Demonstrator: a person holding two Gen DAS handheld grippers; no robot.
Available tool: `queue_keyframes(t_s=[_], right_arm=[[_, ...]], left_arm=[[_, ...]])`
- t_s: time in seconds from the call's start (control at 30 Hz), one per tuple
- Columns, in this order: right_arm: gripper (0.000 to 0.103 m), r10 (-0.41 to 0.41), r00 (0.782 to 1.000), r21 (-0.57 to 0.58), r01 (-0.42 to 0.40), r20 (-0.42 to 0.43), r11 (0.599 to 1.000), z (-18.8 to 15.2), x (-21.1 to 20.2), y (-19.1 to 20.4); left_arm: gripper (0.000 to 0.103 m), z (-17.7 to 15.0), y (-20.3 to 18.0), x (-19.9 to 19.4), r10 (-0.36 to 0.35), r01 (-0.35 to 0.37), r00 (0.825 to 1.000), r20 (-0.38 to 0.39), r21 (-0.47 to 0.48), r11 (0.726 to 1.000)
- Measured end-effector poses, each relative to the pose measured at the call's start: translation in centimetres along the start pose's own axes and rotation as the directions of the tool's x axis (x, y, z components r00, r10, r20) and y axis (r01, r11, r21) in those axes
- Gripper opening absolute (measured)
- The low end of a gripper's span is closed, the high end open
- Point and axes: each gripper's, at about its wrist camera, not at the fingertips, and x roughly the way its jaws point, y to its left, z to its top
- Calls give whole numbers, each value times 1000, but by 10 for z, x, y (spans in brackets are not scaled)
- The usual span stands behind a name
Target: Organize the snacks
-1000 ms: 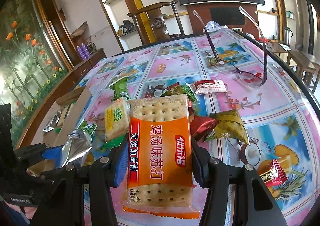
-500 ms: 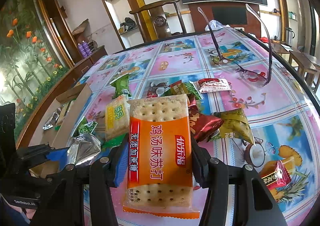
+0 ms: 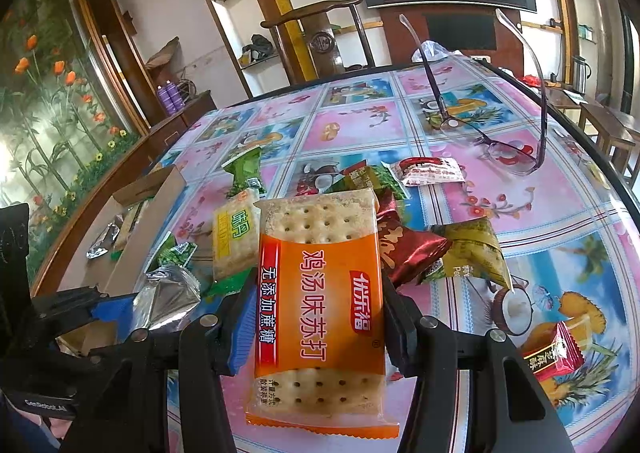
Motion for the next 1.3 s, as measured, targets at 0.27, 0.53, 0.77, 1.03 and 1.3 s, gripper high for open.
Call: queue_keyframes(t_s=[0.27, 0.53, 0.77, 1.03, 1.3], right_arm=[[58, 6, 1000, -10, -6, -2, 1000, -1, 1, 3], [58, 14, 1000, -20, -14, -1, 1000, 0, 1, 4], [58, 18, 1000, -23, -18, 1, 1000, 0, 1, 5], [58, 17, 1000, -23, -17, 1, 1000, 0, 0, 5], [58, 19, 1000, -23, -19, 1, 1000, 0, 1, 6]], left_arm=[[58, 0, 0, 0, -1, 1, 1000, 1, -1, 1000], [58, 1, 1, -1, -3, 3, 1000, 5, -4, 1000], [58, 1, 1, -2, -5, 5, 1000, 6, -7, 1000], [58, 1, 2, -2, -5, 5, 1000, 7, -8, 1000], [58, 2, 1, -4, -8, 8, 1000, 10, -11, 1000]])
